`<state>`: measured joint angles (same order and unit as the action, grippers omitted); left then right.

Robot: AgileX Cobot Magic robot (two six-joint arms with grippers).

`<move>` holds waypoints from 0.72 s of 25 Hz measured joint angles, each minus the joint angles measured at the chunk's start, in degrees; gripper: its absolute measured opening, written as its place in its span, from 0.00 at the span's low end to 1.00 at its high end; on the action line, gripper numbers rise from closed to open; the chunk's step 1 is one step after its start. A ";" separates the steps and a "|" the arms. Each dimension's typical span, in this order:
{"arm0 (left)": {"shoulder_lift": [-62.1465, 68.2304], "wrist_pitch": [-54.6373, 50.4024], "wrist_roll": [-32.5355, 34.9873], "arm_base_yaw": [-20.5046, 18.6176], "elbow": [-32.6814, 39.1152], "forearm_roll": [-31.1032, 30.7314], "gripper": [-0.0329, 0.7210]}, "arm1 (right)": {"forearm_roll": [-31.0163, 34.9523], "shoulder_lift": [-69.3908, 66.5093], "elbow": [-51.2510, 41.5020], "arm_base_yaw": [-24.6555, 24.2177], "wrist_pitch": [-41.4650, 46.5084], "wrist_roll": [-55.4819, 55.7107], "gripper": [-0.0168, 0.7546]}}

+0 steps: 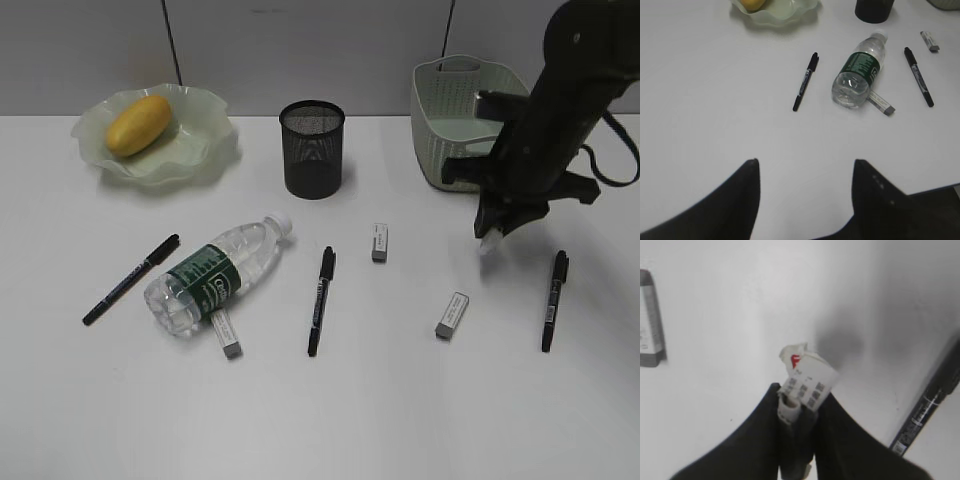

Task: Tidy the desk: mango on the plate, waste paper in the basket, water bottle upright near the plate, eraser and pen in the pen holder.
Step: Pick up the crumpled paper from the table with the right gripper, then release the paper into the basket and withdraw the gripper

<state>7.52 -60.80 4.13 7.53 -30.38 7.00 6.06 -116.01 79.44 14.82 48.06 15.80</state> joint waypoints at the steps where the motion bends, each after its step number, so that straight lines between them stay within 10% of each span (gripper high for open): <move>1: 0.00 0.00 0.00 0.00 0.00 0.00 0.63 | 0.00 1.02 1.17 0.00 1.06 -0.82 0.22; 18: 0.00 0.00 0.00 0.00 0.00 0.00 0.63 | -15.57 1.71 17.40 -0.48 -18.02 0.97 0.25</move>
<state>7.52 -60.80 4.13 7.53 -30.38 7.00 -9.51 -114.29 96.84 14.35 30.03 16.77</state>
